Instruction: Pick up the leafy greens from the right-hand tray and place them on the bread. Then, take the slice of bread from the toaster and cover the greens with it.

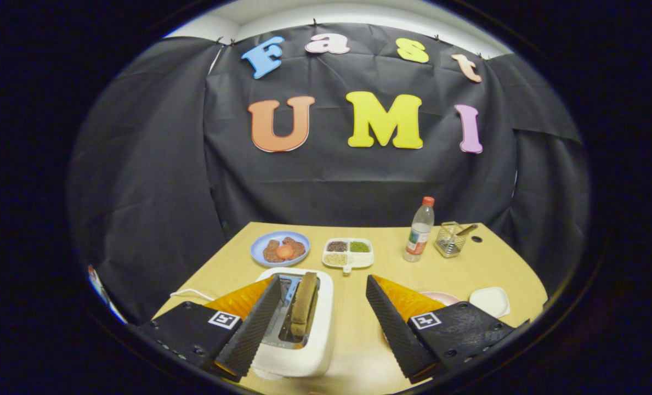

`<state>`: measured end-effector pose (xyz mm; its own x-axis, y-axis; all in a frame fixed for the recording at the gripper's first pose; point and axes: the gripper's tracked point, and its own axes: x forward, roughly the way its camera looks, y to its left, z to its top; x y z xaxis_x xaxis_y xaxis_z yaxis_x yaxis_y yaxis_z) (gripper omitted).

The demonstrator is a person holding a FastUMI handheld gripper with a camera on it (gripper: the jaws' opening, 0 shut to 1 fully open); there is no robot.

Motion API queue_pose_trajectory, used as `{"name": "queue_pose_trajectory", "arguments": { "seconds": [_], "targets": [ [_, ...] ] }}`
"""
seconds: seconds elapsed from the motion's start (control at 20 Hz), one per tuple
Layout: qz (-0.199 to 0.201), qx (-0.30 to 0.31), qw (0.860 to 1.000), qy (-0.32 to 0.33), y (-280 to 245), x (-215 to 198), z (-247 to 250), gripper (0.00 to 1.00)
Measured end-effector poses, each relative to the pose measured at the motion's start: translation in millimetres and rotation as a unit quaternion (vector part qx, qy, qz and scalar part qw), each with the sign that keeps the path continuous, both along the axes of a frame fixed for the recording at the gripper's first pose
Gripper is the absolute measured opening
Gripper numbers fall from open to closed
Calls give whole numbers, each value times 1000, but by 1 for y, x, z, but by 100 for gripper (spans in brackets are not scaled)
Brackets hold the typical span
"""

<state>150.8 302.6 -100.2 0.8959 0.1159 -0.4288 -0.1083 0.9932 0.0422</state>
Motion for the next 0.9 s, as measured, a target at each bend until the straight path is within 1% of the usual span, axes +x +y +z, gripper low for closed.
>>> {"name": "queue_pose_trajectory", "arguments": {
  "seconds": [0.05, 0.15, 0.2, 0.3, 0.4, 0.45, 0.55, 0.65, 0.75, 0.8, 0.85, 0.9],
  "targets": [
    [-8, 6, 1000, 12, -2, 4, -7, 97],
    [-21, 13, 999, 33, -4, 12, -19, 88],
    [-24, 16, 999, 45, -3, 16, -26, 88],
    [-19, 18, 997, 71, 1, 21, -39, 87],
    [-5, 15, 996, 84, 6, 26, -46, 87],
    [8, 8, 996, 91, 13, 27, -49, 82],
    [15, -11, 995, 101, 20, 30, -55, 71],
    [35, -16, 994, 103, 34, 28, -56, 60],
    [51, -26, 992, 108, 43, 26, -57, 52],
    [52, -27, 992, 111, 45, 24, -59, 51],
    [50, -25, 992, 115, 47, 27, -67, 41],
    [39, -22, 992, 117, 43, 25, -62, 31]
  ]
}}
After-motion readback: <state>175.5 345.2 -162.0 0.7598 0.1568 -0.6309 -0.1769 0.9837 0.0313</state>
